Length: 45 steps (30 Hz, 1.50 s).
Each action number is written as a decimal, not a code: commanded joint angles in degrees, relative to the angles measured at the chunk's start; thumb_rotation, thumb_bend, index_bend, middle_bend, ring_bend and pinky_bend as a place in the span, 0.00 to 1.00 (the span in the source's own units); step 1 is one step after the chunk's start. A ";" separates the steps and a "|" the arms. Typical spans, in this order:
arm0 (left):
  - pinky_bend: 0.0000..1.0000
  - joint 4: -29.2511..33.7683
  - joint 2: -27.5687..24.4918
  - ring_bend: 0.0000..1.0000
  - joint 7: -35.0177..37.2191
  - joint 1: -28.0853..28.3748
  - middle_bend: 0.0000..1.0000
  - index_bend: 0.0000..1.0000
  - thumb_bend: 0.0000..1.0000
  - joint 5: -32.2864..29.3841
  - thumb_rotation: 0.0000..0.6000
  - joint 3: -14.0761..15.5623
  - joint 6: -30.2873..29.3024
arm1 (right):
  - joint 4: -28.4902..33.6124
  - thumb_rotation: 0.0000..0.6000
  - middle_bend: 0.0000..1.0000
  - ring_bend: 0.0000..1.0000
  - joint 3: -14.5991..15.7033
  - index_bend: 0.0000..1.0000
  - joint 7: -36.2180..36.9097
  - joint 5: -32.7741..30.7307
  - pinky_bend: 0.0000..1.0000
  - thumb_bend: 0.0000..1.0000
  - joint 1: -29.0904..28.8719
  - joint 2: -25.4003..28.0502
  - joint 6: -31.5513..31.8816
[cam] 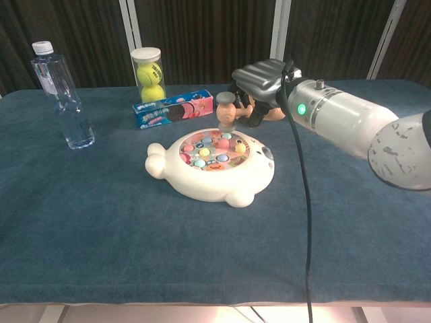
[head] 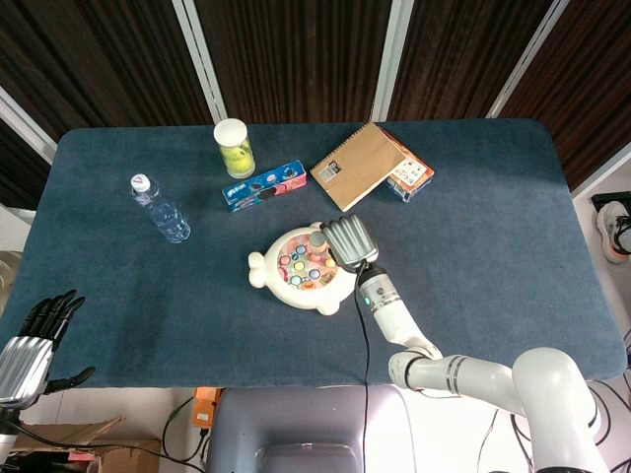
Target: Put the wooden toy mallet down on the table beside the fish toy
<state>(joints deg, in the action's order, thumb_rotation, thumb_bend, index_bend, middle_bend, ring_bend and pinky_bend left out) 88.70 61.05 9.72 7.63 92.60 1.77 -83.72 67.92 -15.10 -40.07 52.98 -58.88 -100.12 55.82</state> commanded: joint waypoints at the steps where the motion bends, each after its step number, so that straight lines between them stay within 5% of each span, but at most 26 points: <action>1: 0.07 -0.14 0.08 0.00 0.01 0.02 0.00 0.00 0.07 -0.06 1.00 0.02 0.13 | 0.23 1.00 0.70 0.57 -0.01 0.89 -0.26 -0.14 0.64 0.61 0.10 0.18 -0.02; 31: 0.07 -0.06 -0.23 0.00 0.51 0.05 0.00 0.00 0.07 0.18 1.00 0.01 -0.14 | -4.04 1.00 0.70 0.57 0.46 0.89 -2.00 -1.24 0.64 0.61 -0.70 -2.82 -2.61; 45: 0.07 0.01 -0.12 0.00 0.29 0.09 0.00 0.00 0.07 0.16 1.00 -0.05 -0.14 | 1.57 1.00 0.70 0.57 0.73 0.89 1.41 2.02 0.64 0.61 1.73 1.94 -0.53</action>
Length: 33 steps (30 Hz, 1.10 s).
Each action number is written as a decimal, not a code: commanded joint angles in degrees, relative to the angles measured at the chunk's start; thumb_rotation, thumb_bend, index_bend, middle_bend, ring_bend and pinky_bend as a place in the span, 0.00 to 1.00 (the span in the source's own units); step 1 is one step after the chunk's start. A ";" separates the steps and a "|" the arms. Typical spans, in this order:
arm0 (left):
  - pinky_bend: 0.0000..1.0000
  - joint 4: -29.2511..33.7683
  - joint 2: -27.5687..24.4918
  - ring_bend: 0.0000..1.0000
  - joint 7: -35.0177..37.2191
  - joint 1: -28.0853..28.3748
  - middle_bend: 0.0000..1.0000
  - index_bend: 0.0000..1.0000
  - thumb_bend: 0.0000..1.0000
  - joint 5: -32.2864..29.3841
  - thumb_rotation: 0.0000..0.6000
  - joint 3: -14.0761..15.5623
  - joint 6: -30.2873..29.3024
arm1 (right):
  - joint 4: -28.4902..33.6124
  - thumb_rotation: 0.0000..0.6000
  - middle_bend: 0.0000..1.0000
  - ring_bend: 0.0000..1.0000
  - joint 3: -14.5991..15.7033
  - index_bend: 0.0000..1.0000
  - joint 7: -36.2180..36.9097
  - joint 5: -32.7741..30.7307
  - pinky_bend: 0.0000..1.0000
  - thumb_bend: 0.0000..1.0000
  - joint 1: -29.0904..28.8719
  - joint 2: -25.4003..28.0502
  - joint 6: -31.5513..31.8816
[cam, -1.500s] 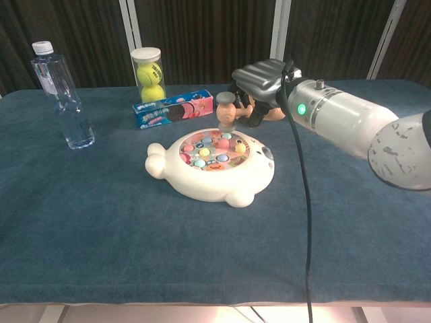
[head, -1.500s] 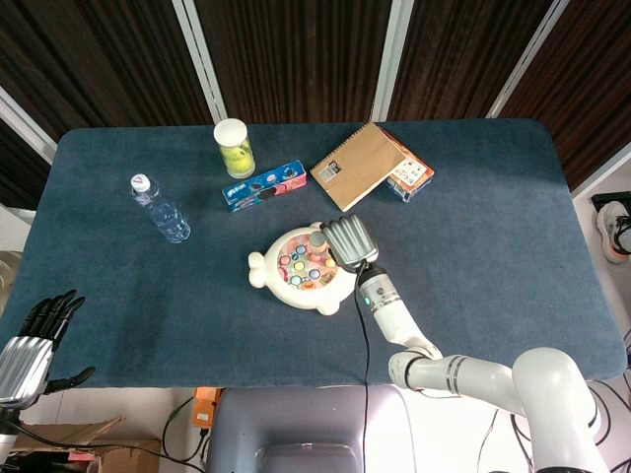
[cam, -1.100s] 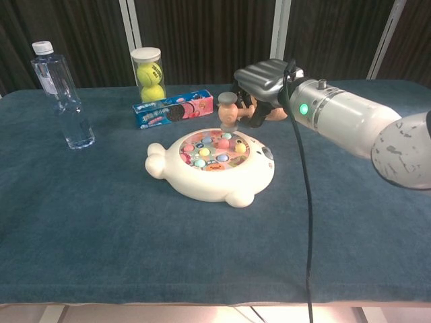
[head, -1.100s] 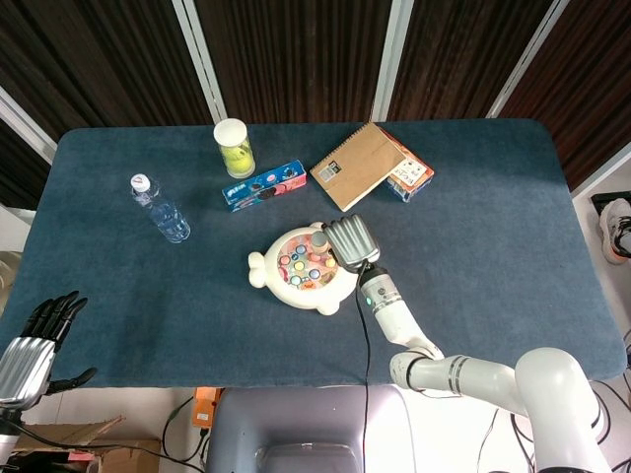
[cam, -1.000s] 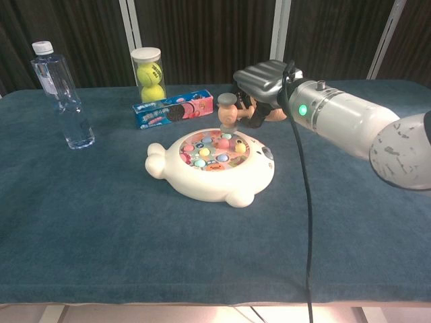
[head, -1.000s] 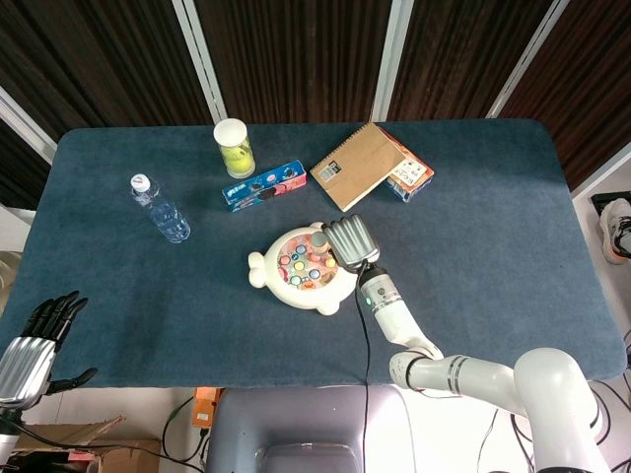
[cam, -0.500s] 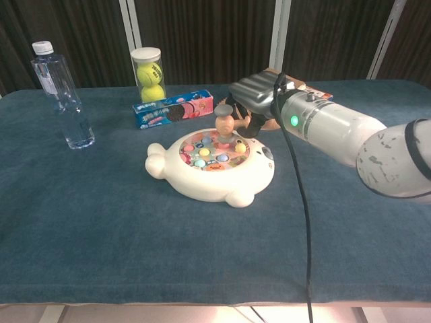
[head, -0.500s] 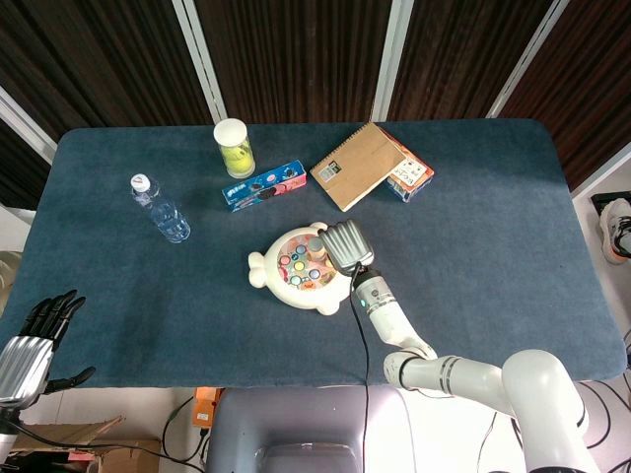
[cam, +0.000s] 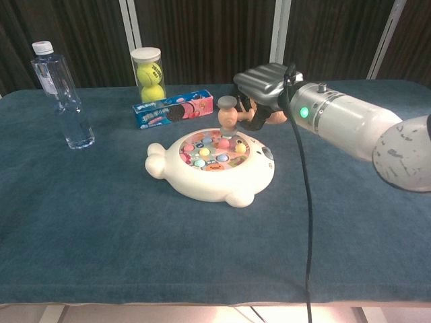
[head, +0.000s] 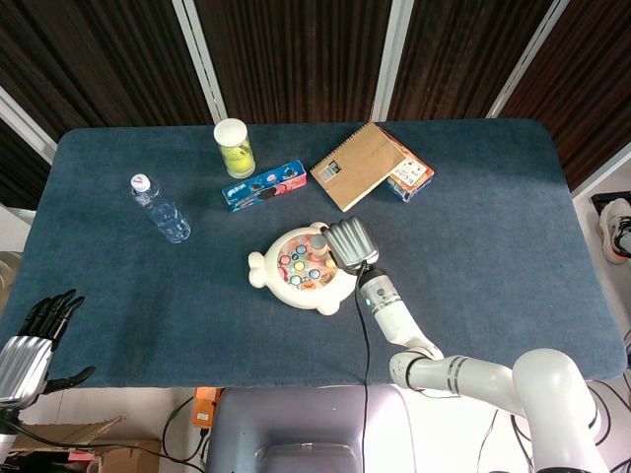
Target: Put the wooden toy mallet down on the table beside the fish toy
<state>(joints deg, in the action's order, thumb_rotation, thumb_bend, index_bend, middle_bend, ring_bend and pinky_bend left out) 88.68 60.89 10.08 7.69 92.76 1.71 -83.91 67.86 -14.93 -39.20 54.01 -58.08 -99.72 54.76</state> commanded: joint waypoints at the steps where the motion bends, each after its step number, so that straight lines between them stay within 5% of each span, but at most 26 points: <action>1: 0.07 0.07 0.09 0.00 -0.21 0.06 0.00 0.00 0.07 0.01 1.00 0.01 0.13 | 2.49 1.00 0.70 0.57 0.84 0.89 0.62 1.24 0.64 0.61 1.32 2.29 0.63; 33: 0.07 0.33 0.24 0.00 -1.02 0.48 0.00 0.00 0.08 -0.10 1.00 0.10 0.96 | 0.01 1.00 0.70 0.57 3.08 0.89 -1.19 0.76 0.64 0.62 1.77 1.24 -1.73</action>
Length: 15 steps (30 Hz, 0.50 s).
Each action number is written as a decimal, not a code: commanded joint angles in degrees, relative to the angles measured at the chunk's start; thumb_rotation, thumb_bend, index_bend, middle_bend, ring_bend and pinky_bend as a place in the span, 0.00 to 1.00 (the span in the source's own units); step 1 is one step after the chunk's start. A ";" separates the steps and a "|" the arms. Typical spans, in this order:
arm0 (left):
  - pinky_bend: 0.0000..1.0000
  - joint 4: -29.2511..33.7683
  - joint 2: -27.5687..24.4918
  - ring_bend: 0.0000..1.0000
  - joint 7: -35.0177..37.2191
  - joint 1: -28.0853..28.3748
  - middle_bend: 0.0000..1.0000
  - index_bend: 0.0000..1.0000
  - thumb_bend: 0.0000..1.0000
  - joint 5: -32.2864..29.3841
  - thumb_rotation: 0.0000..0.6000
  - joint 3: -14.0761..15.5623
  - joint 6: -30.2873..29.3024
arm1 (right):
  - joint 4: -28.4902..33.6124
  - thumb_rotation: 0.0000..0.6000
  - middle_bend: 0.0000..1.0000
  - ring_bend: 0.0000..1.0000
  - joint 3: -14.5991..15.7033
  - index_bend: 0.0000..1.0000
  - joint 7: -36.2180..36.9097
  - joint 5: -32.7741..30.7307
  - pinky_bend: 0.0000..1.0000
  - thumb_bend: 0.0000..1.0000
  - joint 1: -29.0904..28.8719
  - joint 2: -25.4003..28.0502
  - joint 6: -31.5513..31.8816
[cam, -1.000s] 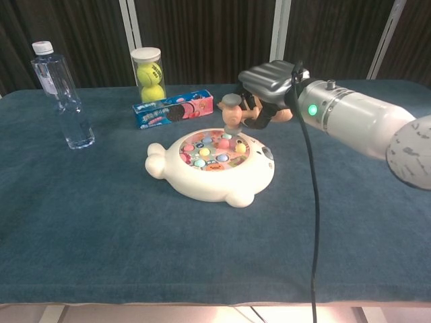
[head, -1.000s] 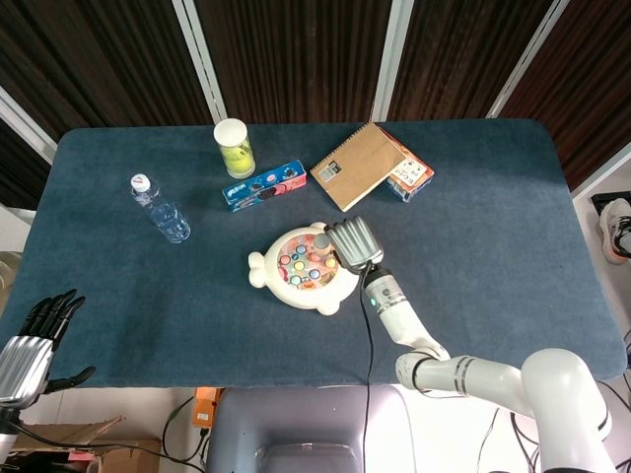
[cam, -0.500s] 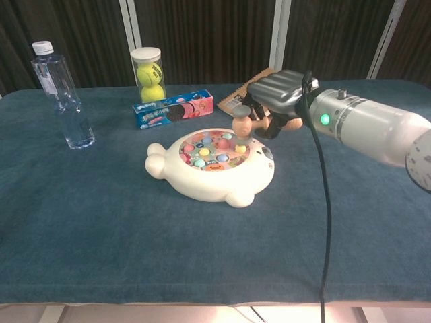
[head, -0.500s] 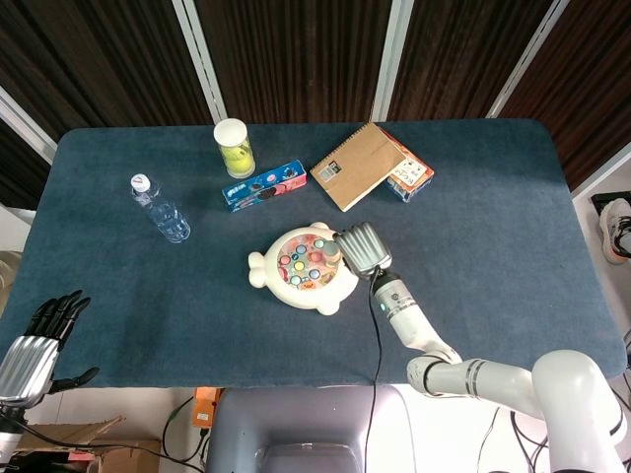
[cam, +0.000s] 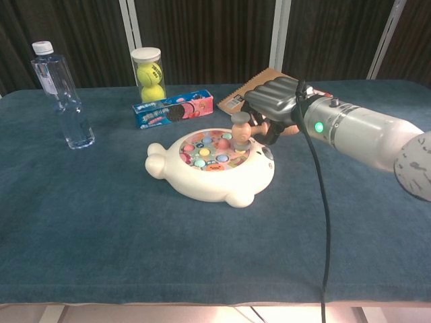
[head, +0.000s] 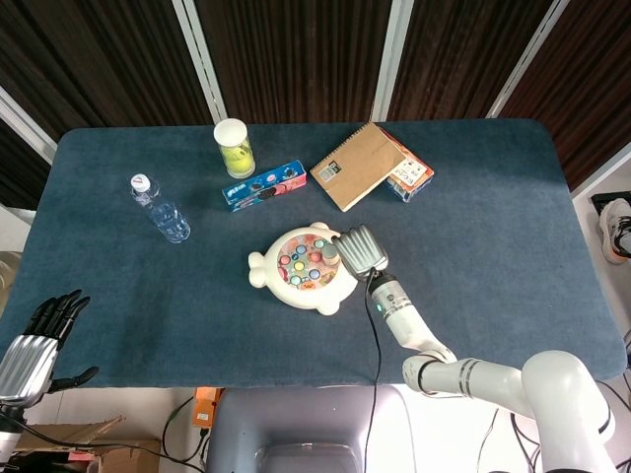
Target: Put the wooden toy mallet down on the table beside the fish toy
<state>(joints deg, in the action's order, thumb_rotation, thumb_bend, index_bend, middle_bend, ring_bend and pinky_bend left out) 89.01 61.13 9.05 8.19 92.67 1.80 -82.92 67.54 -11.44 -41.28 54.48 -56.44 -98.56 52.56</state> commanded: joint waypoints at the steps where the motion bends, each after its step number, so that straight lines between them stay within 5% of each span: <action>1: 0.07 -0.01 -0.01 0.00 0.05 -0.03 0.00 0.00 0.08 -0.06 1.00 -0.04 -0.08 | 1.05 1.00 0.70 0.57 -1.00 0.89 2.12 0.85 0.64 0.61 0.46 0.63 1.27; 9: 0.07 0.17 0.14 0.00 -0.53 0.11 0.00 0.00 0.07 -0.08 1.00 0.03 0.27 | 4.38 1.00 0.70 0.57 -0.33 0.89 9.72 5.30 0.64 0.61 4.66 6.11 4.18; 15: 0.07 0.52 0.38 0.00 -1.10 0.31 0.00 0.00 0.07 -0.14 1.00 0.14 0.84 | 0.37 1.00 0.70 0.57 1.96 0.90 18.42 9.30 0.64 0.61 8.32 7.46 4.20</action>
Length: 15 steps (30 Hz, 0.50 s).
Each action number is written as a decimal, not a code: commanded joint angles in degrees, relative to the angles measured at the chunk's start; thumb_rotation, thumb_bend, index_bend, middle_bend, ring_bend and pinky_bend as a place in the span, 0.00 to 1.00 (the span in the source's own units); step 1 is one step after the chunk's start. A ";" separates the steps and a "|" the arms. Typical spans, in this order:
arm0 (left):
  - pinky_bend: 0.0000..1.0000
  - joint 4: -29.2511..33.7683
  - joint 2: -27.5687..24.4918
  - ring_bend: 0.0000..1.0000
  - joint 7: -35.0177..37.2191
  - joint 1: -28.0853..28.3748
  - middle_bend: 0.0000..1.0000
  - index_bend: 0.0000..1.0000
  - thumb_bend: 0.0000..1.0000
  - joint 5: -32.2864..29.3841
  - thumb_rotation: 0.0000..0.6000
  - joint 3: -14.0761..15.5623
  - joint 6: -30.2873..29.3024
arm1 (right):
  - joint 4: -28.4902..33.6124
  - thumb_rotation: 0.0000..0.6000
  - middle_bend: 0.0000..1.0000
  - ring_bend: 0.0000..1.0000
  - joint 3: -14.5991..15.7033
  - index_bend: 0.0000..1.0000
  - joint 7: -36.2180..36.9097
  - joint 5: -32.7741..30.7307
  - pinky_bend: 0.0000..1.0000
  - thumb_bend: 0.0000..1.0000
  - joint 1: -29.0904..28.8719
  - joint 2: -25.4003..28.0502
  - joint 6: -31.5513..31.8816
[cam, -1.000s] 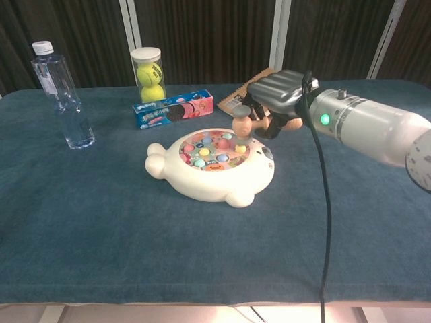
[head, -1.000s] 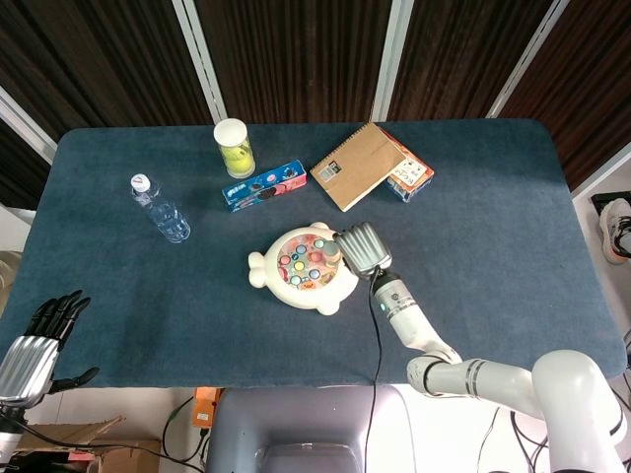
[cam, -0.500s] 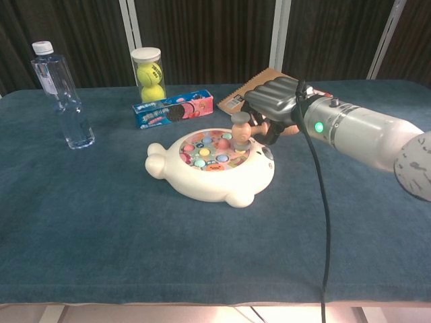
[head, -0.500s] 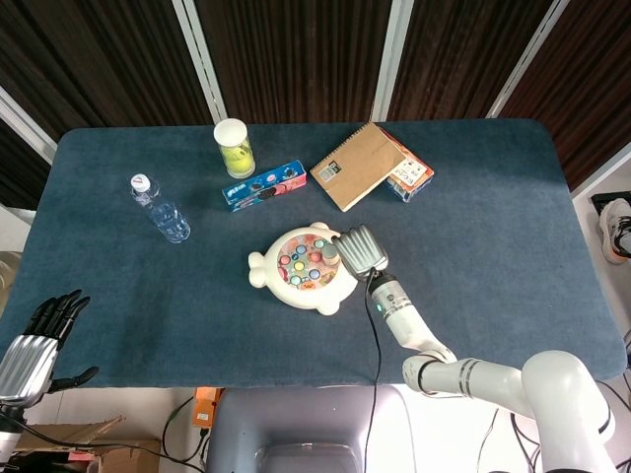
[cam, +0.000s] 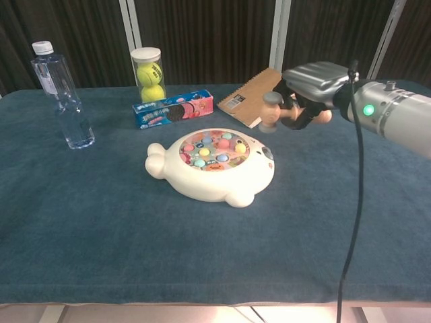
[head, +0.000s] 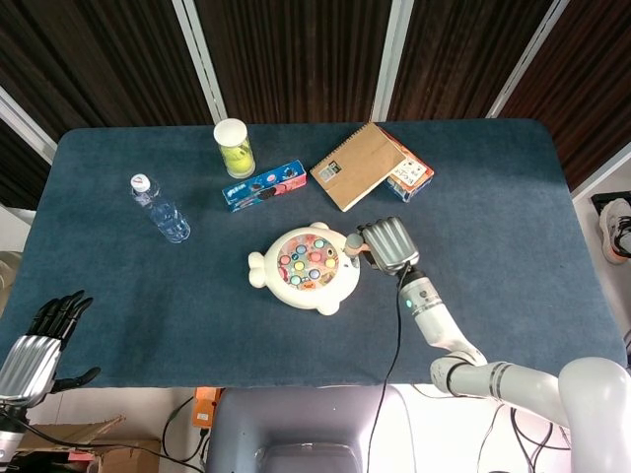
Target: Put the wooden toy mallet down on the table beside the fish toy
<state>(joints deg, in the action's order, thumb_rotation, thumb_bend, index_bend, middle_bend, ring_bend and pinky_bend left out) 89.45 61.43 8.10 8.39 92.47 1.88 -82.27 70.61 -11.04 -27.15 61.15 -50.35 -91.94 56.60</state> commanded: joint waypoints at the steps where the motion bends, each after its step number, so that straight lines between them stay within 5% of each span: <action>1: 0.07 0.14 0.13 0.00 -0.41 0.26 0.00 0.00 0.07 0.17 1.00 0.12 0.46 | -4.17 1.00 0.70 0.57 2.18 0.90 6.17 3.61 0.64 0.61 2.86 0.61 0.00; 15: 0.07 0.50 0.33 0.00 -1.37 0.71 0.00 0.00 0.07 -0.58 1.00 -0.20 1.23 | -24.75 1.00 0.70 0.58 7.55 0.90 23.39 14.03 0.65 0.61 7.01 -7.74 -1.01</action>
<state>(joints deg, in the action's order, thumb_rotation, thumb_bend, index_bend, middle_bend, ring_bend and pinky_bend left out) 89.94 61.76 6.73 9.09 91.88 1.68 -81.05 48.03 -4.28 -5.44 73.76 -44.06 -98.07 55.94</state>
